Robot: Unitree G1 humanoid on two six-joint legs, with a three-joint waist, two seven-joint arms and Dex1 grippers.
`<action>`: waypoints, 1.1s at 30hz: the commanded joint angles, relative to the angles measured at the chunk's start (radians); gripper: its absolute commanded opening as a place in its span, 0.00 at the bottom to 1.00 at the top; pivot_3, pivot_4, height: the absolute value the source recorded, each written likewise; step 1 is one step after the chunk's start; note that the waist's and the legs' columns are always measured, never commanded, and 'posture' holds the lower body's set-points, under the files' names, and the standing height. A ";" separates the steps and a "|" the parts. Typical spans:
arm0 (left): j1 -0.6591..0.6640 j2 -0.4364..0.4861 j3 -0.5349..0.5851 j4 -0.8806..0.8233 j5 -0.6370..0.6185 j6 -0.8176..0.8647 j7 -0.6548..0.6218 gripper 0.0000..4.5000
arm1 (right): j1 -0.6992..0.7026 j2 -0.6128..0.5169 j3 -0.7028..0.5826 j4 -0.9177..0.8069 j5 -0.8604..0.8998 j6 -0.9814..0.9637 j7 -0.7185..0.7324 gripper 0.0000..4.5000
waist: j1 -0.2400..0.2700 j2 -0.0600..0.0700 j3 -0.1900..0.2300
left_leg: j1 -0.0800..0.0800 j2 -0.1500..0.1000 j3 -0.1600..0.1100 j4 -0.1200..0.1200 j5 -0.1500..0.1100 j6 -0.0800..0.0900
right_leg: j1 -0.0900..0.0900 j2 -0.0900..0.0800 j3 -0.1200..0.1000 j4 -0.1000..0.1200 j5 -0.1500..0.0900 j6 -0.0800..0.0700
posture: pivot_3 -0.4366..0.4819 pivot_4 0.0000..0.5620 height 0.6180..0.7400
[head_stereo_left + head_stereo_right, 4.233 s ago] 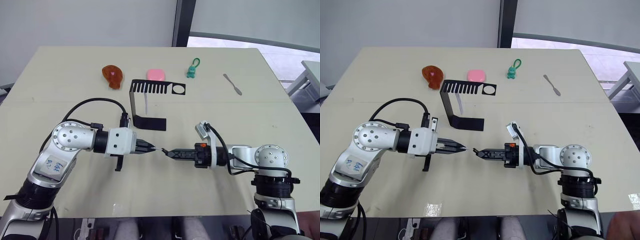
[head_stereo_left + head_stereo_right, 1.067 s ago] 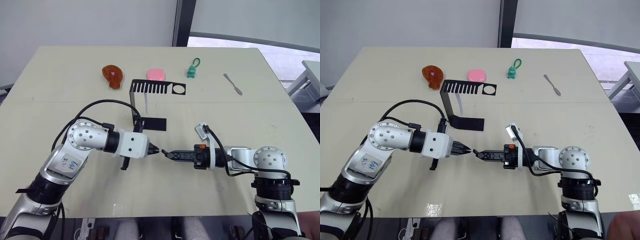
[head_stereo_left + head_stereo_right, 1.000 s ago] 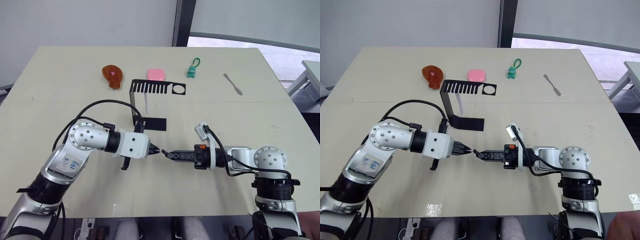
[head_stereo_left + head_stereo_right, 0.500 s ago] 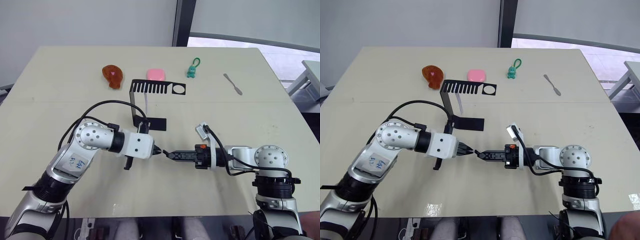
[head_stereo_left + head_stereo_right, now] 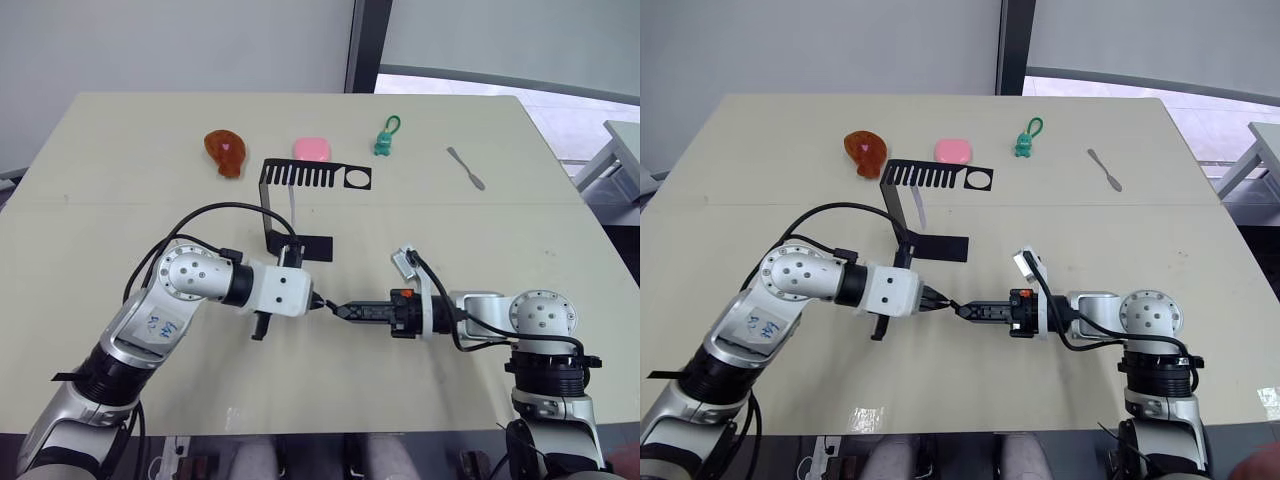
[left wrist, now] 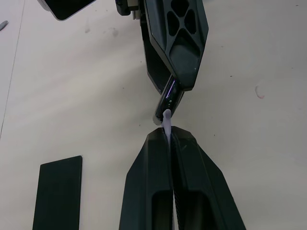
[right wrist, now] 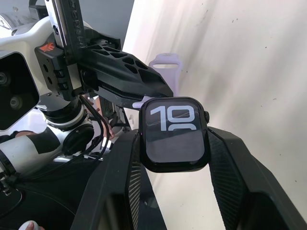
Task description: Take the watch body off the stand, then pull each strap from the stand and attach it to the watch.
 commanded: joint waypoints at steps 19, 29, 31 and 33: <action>-0.024 -0.033 -0.025 -0.023 0.012 0.012 0.025 0.00 | -0.018 0.032 0.024 -0.049 0.034 0.010 0.028 0.34 | 0.000 0.000 0.000 | 0.000 0.000 0.000 0.000 0.000 0.000 | 0.000 0.000 0.000 0.000 0.000 0.000 | 0.48 0.27 1.00; -0.027 -0.027 -0.009 -0.036 -0.004 -0.001 0.018 0.00 | -0.025 0.031 0.024 -0.034 0.009 0.007 0.014 0.34 | 0.000 0.000 0.000 | 0.000 0.000 0.000 0.000 0.000 0.000 | 0.000 0.000 0.000 0.000 0.000 0.000 | 0.48 0.27 1.00; -0.024 -0.026 -0.007 -0.049 -0.009 0.004 0.016 0.00 | -0.024 0.031 0.025 -0.031 0.001 0.010 0.008 0.34 | 0.000 0.000 0.000 | 0.000 0.000 0.000 0.000 0.000 0.000 | 0.000 0.000 0.000 0.000 0.000 0.000 | 0.48 0.27 1.00; -0.022 -0.024 -0.005 -0.059 -0.013 0.009 0.015 0.00 | -0.025 0.033 0.025 -0.028 -0.004 0.013 0.006 0.34 | 0.000 0.000 0.000 | 0.000 0.000 0.000 0.000 0.000 0.000 | 0.000 0.000 0.000 0.000 0.000 0.000 | 0.48 0.27 1.00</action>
